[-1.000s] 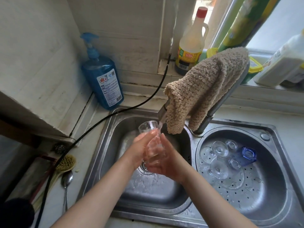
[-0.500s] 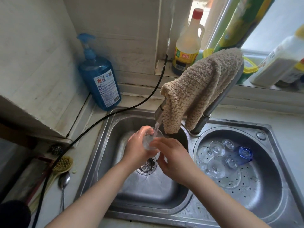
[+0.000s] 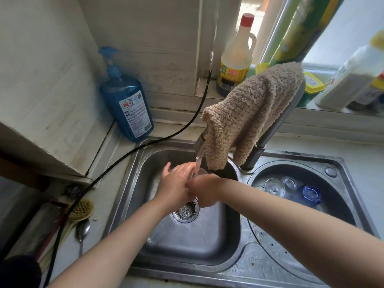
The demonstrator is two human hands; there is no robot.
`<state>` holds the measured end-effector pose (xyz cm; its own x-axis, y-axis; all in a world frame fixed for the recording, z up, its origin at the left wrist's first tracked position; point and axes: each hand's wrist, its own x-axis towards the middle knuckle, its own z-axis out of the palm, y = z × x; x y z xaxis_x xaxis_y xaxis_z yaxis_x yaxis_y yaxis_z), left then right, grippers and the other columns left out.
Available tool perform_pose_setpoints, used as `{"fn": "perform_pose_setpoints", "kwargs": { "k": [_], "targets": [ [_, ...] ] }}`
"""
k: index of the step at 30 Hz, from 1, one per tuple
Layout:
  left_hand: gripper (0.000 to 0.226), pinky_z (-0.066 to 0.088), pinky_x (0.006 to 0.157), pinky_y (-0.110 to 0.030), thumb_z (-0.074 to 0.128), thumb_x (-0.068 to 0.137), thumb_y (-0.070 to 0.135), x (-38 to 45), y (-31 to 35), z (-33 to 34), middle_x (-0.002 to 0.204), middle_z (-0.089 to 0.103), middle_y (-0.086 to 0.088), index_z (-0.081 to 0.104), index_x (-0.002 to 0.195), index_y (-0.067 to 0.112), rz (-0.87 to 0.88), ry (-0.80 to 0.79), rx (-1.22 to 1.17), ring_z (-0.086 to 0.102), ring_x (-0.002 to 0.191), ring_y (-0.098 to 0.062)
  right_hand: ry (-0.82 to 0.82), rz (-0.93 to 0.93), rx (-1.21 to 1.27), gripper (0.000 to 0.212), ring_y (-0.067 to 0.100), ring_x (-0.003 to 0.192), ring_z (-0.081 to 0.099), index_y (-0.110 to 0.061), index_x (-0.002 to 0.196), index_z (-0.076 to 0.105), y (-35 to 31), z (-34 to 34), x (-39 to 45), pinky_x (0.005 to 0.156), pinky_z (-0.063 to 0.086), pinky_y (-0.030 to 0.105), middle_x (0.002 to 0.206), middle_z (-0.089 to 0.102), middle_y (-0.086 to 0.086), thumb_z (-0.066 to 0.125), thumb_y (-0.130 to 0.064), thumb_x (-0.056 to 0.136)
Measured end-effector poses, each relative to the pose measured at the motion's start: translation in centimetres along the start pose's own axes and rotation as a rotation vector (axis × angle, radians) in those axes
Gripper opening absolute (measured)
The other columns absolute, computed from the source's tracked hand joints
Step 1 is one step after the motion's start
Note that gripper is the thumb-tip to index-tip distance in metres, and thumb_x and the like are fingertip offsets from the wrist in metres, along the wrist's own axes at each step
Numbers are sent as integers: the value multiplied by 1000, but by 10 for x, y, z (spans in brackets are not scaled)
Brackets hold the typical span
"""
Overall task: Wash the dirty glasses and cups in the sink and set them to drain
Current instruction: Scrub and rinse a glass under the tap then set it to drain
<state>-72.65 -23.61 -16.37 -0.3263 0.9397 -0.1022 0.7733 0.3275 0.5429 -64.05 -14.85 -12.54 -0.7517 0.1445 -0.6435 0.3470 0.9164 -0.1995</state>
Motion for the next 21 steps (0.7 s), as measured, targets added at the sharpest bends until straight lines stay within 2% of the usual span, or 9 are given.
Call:
{"fn": "perform_pose_setpoints", "kwargs": {
  "k": [3, 5, 6, 8, 10, 12, 14, 17, 21],
  "targets": [
    [53, 5, 115, -35, 70, 77, 23, -4, -3, 2, 126, 54, 15, 47, 125, 27, -45, 48, -78, 45, 126, -7, -118, 119, 993, 43, 21, 85, 66, -1, 119, 51, -2, -3, 4, 71, 57, 24, 106, 63, 16, 64, 9, 79],
    [56, 2, 116, -34, 70, 78, 24, -5, -3, 1, 130, 53, 14, 46, 129, 25, -35, 19, -41, 43, 128, -8, -120, 92, 1134, 43, 26, 92, 67, -3, 117, 50, -2, 0, 0, 78, 58, 29, 111, 60, 19, 61, 13, 79],
    [62, 1, 116, -34, 72, 77, 26, -6, -3, 0, 132, 52, 13, 44, 132, 24, -37, -4, -24, 41, 130, -7, -121, 57, 963, 41, 29, 97, 66, -2, 118, 50, -4, 1, -3, 78, 56, 28, 110, 60, 18, 59, 11, 80],
    [71, 3, 116, -35, 76, 72, 28, -6, -1, 0, 132, 52, 13, 42, 134, 24, -56, -28, -46, 41, 130, -7, -85, -29, 250, 43, 34, 117, 55, 0, 129, 46, 0, 7, -6, 86, 49, 31, 119, 55, 16, 53, 2, 86],
    [70, 4, 116, -36, 74, 73, 26, -6, 2, 1, 130, 53, 14, 41, 135, 26, -55, -42, -62, 42, 130, -6, 189, -164, -495, 43, 28, 130, 44, -7, 133, 50, 11, 16, -3, 107, 37, 39, 137, 50, 11, 50, -10, 90],
    [67, 4, 117, -36, 70, 76, 25, -6, 4, 1, 130, 52, 15, 41, 136, 26, -28, -40, -43, 41, 130, -6, 406, -263, -781, 32, 19, 116, 59, -18, 108, 71, 24, 22, -2, 105, 42, 40, 118, 67, 0, 67, -22, 77],
    [66, 1, 118, -36, 68, 78, 25, -4, 6, -2, 134, 50, 14, 40, 138, 26, -14, -55, -3, 39, 131, -5, 449, -274, -666, 33, 17, 112, 61, -21, 99, 74, 27, 24, -4, 103, 44, 39, 110, 70, -3, 75, -24, 66],
    [70, 0, 119, -38, 71, 76, 27, -2, 5, -3, 137, 48, 13, 39, 139, 25, -12, -91, 10, 38, 133, -6, 252, -191, -254, 52, 27, 128, 44, -13, 132, 49, 18, 31, -4, 104, 39, 40, 133, 54, 8, 59, -8, 81],
    [60, 6, 118, -40, 74, 73, 28, -3, -3, 3, 121, 55, 16, 44, 125, 30, -74, -50, -66, 46, 126, -7, 195, -85, 641, 36, 17, 90, 59, -12, 116, 53, 3, 25, -12, 77, 49, 24, 104, 61, 5, 56, -1, 82]
  ]
}}
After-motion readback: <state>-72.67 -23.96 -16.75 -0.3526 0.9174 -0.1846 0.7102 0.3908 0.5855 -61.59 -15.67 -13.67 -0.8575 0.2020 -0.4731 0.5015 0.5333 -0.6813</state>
